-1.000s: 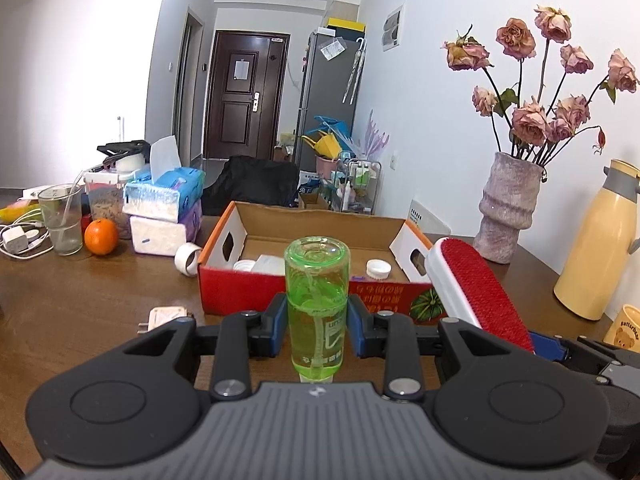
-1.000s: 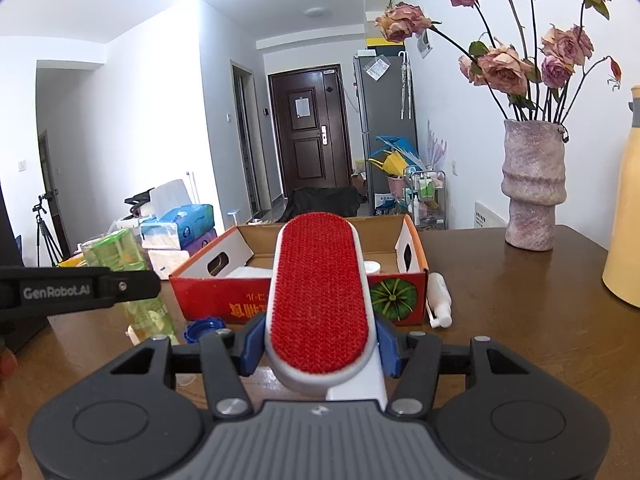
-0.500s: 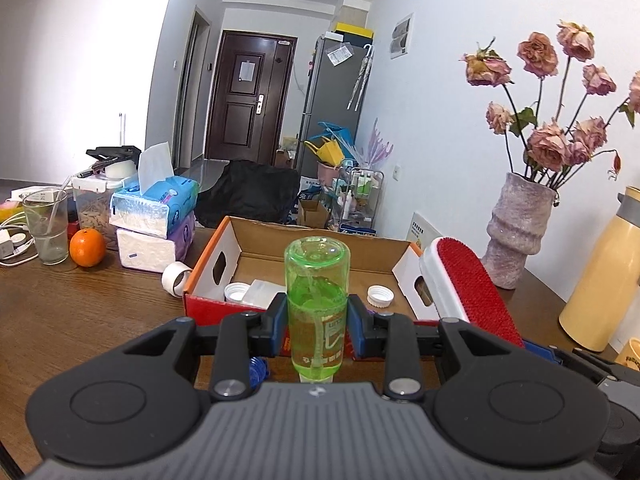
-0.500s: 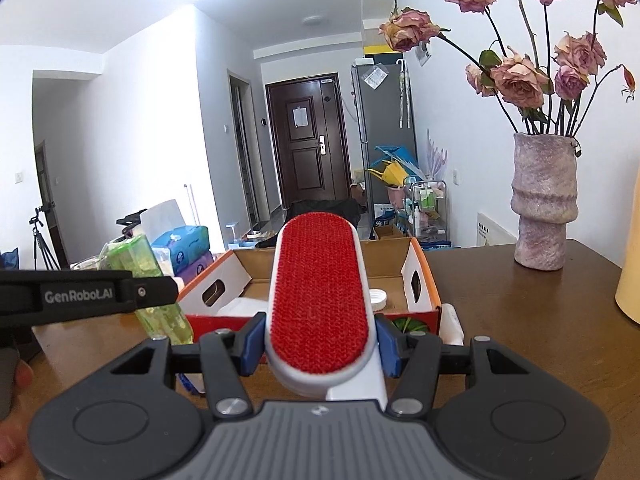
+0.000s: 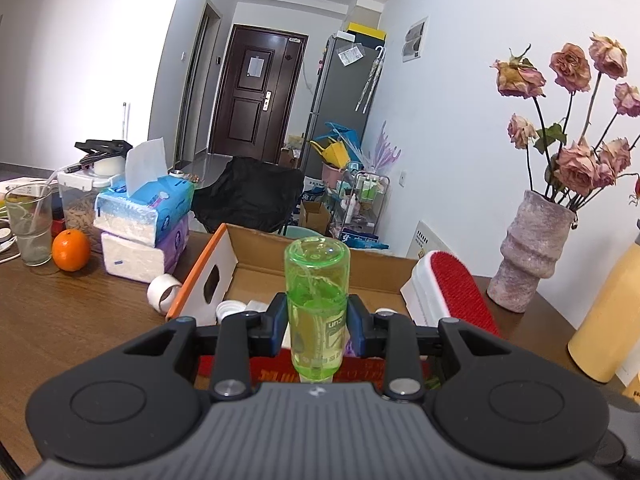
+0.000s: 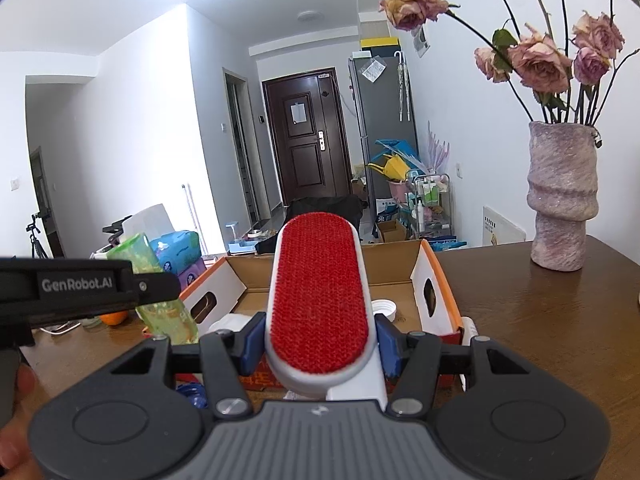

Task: Organize rigid objects
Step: 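Carry the bottle upright in the left tool while the right tool carries the lint brush to the box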

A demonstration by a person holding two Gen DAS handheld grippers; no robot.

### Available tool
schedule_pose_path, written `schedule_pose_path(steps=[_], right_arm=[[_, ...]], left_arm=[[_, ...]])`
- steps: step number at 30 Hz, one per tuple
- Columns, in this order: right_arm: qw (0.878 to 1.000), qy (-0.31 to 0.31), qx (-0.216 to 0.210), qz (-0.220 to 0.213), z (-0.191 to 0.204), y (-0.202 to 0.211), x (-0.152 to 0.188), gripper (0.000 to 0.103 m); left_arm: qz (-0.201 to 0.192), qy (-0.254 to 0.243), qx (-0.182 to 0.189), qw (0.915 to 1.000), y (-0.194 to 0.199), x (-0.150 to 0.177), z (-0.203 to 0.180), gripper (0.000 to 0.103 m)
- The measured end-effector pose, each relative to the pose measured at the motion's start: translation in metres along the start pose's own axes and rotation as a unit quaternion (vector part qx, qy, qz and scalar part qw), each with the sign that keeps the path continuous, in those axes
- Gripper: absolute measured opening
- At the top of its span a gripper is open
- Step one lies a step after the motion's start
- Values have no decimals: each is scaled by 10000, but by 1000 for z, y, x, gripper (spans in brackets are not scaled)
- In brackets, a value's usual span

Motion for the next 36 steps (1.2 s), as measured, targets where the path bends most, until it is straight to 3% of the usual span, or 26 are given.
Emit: schedule_pose_path(steps=[19, 36], right_arm=[[10000, -23, 12, -81, 2, -66, -32, 55], [9998, 183, 101, -45, 9, -112, -37, 55]], left_arm=[[-90, 116, -104, 9998, -57, -32, 13, 32], [78, 143, -236, 9996, -117, -42, 27, 32]])
Point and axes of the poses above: each gripper's, at about its wrist camera, not at the fingertips, and y roughly against the way its jaws point, z to its left, x to its underside, the point moved 6 cm from there along -y, roughly the way its jaws point, and after that the axes turned 14 degrees about -y, right-handed, at the moved point
